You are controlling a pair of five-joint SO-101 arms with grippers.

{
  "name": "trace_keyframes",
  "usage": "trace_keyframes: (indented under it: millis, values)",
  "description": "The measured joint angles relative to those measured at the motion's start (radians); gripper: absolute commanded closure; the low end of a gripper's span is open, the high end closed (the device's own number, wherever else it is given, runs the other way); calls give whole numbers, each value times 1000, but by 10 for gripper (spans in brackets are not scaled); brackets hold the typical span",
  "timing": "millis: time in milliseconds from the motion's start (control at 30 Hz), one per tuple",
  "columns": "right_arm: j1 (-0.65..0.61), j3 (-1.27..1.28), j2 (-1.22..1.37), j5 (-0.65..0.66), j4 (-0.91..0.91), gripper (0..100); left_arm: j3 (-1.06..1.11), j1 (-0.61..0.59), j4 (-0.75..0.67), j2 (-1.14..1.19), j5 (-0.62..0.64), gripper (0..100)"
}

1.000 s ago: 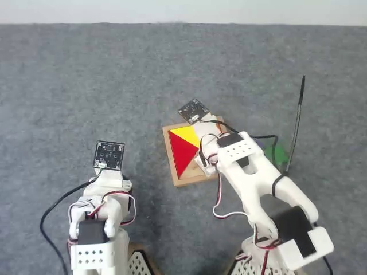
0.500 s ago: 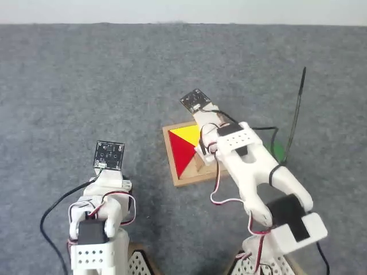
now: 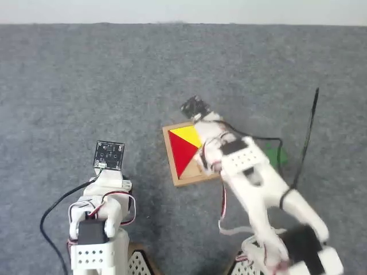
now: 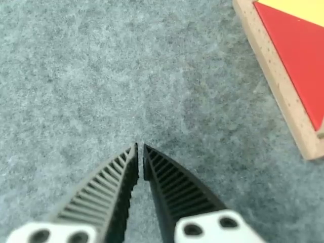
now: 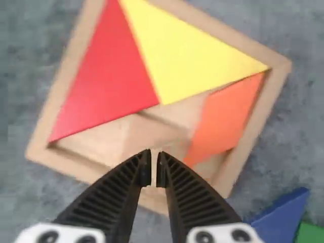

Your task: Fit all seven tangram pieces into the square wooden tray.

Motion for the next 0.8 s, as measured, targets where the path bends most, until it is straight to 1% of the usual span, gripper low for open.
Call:
trace_keyframes:
  millis: [67, 267, 333, 533, 733, 800]
  values:
    - [-32, 40, -52, 0, 0, 961, 0, 0, 0, 0, 0, 979]
    - [-35, 46, -61, 0, -5, 961, 0, 0, 0, 0, 0, 979]
    - [-37, 46, -35, 0, -21, 961, 0, 0, 0, 0, 0, 979]
    - [-135, 26, 77, 0, -38, 961, 0, 0, 0, 0, 0, 979]
    - [-133, -35, 176, -2, -40, 961, 0, 0, 0, 0, 0, 979]
    - [-115, -55, 206, -2, -40, 961, 0, 0, 0, 0, 0, 979]
